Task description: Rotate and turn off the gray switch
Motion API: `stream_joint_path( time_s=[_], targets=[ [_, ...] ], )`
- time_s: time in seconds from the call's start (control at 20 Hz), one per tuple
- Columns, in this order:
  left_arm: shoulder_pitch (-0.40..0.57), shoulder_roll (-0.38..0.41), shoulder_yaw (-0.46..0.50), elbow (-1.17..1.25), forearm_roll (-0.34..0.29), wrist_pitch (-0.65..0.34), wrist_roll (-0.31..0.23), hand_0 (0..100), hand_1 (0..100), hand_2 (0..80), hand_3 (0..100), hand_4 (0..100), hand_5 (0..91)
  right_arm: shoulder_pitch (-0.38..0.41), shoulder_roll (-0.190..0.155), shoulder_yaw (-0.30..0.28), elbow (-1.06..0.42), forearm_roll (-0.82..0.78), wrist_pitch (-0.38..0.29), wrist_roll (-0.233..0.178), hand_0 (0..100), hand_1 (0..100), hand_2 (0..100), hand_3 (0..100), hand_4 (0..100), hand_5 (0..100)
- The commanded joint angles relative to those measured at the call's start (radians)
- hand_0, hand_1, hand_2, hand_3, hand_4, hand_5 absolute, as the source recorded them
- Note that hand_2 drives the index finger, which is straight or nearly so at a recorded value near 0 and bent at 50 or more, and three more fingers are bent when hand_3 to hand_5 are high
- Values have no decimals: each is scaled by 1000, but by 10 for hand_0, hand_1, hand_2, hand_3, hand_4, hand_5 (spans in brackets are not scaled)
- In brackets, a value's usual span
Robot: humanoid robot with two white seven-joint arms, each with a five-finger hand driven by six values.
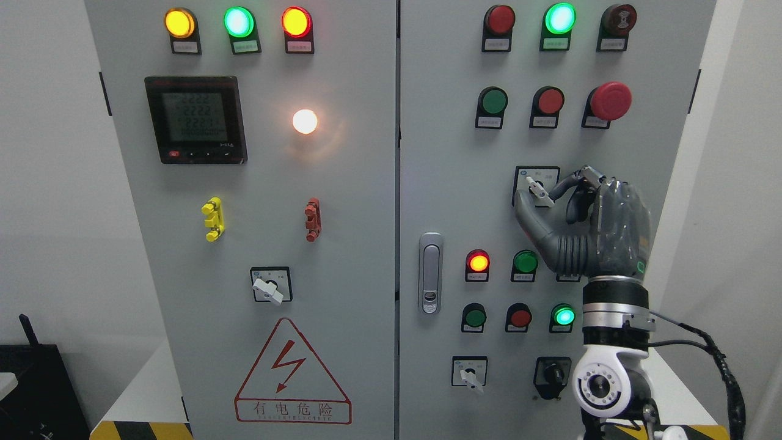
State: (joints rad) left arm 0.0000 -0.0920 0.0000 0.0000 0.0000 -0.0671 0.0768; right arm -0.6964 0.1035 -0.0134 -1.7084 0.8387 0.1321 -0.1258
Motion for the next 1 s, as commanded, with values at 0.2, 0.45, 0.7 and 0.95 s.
stream_joint_path(
  time_s=[0.2,0.45,0.7,0.95],
  targets=[
    [-9,0,8,-26,18,0,3,120,389,0,0,0,0,-8,-1,-20,3,0,14,5,166,483,666,982,980,1000],
    [-9,0,8,-26,20,0,3,120,389,0,0,0,0,-8,-1,-20,3,2,21,5,176,484,668,984,979,1000],
    [-9,0,8,-26,18,0,3,120,389,0,0,0,0,-12,-1,-20,3,2,26,5,220,489,670,986,979,1000],
    [-9,0,8,-26,20,0,3,120,389,0,0,0,0,-14,-1,-17,3,2,26,5,315,500,671,987,979,1000]
  ],
)
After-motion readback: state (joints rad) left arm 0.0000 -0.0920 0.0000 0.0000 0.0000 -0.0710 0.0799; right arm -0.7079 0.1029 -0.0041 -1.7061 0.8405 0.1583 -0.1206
